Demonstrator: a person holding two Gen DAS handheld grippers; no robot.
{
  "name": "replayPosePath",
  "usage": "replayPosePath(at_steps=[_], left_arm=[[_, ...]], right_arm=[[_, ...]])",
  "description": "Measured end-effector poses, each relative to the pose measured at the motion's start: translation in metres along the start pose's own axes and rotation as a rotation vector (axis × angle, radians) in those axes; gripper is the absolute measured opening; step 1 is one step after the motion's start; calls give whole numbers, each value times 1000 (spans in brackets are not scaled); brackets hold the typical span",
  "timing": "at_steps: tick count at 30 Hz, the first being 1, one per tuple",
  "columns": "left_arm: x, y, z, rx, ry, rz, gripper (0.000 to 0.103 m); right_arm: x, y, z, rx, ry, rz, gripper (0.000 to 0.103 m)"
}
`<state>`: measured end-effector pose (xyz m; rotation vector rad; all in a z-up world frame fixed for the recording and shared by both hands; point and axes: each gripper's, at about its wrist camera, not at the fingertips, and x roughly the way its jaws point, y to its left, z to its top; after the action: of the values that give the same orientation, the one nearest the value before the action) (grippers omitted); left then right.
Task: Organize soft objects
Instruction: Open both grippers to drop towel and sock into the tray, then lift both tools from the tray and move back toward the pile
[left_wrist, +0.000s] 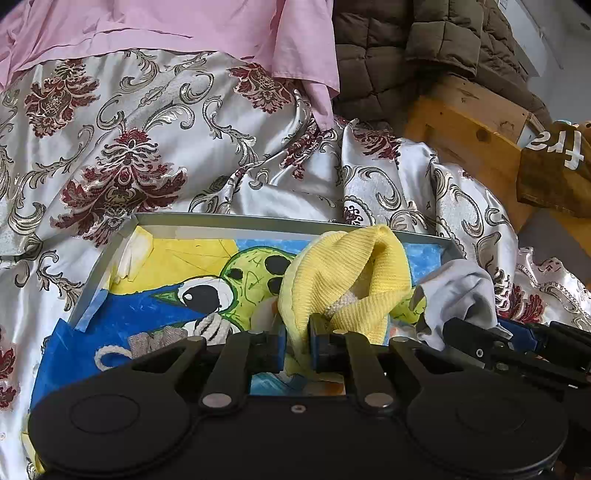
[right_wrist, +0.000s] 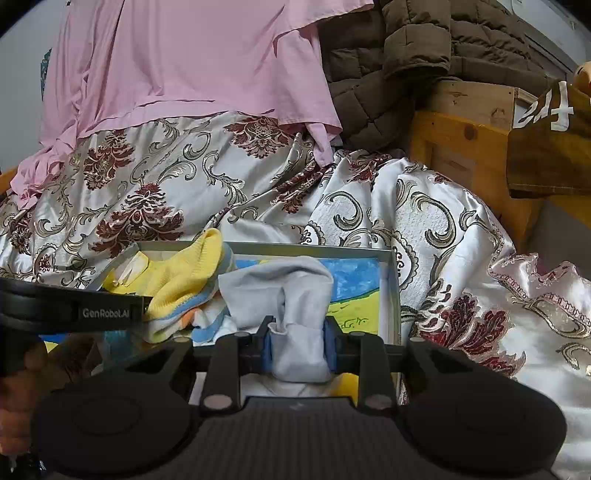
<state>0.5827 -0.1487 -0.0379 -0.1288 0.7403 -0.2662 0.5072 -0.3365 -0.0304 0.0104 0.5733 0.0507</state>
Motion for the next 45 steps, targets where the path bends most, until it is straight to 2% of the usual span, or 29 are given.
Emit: replayPosePath(at_steps=[3, 6, 13, 17, 22, 29, 32, 36, 40, 45], left_arm=[[0, -1, -2, -6, 1, 8, 15], [-2, -3, -4, 5, -6, 20, 20], [-10, -3, -8, -11, -28, 60, 39], [-20, -3, -11, -29, -59, 68, 57], [-41, -7, -16, -16, -97, 69, 62], [-87, -10, -31, -2, -166, 81, 75], [-110, -10, -41, 9, -184, 78, 84], [-145, -9, -55, 36, -186, 66, 88], [-179, -6, -67, 28, -209, 58, 97], [-219, -7, -78, 75, -243, 47, 100]], right_arm=[[-1, 4, 1, -12, -5, -4, 37], [-3, 7, -1, -29, -2, -5, 49], [-19, 8, -5, -43, -45, -12, 70], [-35, 5, -8, -40, -89, -10, 82], [-61, 5, -8, -39, -140, -30, 88], [-110, 8, -11, -10, -201, -41, 100], [-131, 13, -13, -9, -219, -38, 101], [-162, 22, -17, -9, -249, -30, 102], [-188, 31, -22, 1, -258, -30, 103], [-219, 45, -29, 1, -262, -25, 103]])
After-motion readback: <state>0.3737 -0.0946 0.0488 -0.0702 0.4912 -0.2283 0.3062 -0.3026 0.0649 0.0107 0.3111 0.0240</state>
